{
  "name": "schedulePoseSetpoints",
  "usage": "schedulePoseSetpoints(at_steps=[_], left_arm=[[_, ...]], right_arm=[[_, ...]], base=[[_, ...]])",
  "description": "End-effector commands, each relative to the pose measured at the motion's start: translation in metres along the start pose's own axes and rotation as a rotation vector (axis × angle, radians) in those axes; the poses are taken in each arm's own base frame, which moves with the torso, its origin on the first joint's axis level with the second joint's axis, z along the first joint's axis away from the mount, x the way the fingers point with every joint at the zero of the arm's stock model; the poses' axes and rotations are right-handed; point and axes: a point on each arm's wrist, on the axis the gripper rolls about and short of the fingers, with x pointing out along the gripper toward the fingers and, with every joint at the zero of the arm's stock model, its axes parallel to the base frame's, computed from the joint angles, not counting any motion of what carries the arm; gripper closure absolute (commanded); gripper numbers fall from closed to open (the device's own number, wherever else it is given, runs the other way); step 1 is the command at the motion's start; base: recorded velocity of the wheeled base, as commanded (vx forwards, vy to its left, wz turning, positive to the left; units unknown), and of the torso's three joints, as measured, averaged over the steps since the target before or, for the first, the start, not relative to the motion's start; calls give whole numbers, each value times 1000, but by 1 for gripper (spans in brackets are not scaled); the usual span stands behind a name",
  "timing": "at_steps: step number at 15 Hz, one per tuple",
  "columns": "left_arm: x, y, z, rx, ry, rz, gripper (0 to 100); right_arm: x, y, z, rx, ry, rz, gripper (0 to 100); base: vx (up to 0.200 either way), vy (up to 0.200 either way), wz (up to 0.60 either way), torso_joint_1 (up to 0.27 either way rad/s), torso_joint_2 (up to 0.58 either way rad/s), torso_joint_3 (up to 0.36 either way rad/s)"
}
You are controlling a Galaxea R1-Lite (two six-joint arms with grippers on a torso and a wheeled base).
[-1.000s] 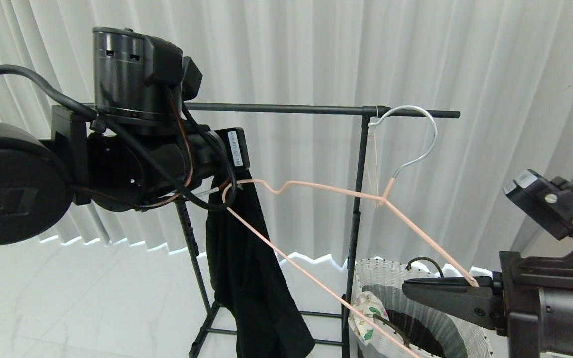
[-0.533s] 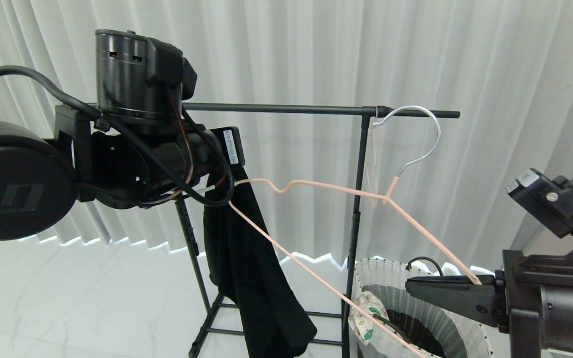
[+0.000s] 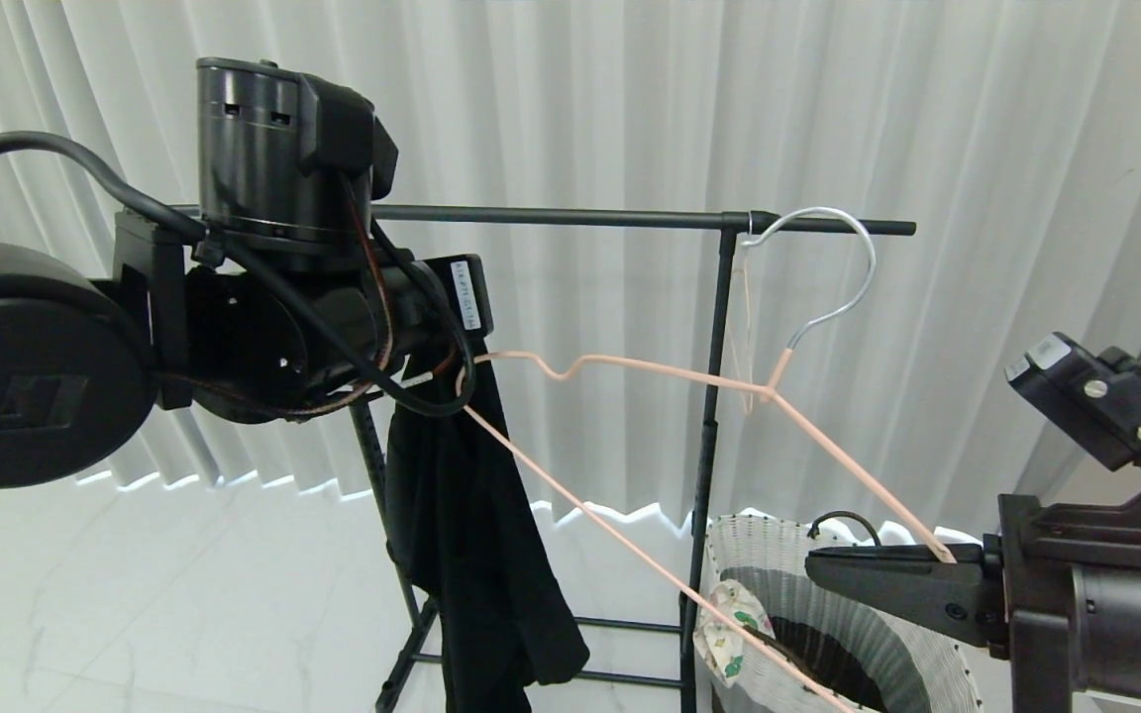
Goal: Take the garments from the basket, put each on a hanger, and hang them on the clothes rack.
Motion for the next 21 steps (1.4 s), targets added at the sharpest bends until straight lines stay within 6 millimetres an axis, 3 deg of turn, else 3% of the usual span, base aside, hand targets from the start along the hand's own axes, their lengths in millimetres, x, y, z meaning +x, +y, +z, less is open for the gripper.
schedulePoseSetpoints(at_steps=[1,11,15,21], left_arm=[[-3,-2,1,-2,-6,-9,100],[-23,-34,-3,11,-7,-134,100],[-41,-61,-6,21,-7,-243,100],[-52,-73,-7,31,7,-343,100]], right_arm=[[3,0,0,0,5,-5,100],[20,-1,6,-3,0,-9,100],[39,0,9,-7,8,-2,100],[55,1,6,-12,20,9,100]], base=[[0,0,0,0,0,0],[0,0,0,0,0,0],[0,0,0,0,0,0],[0,0,0,0,0,0]])
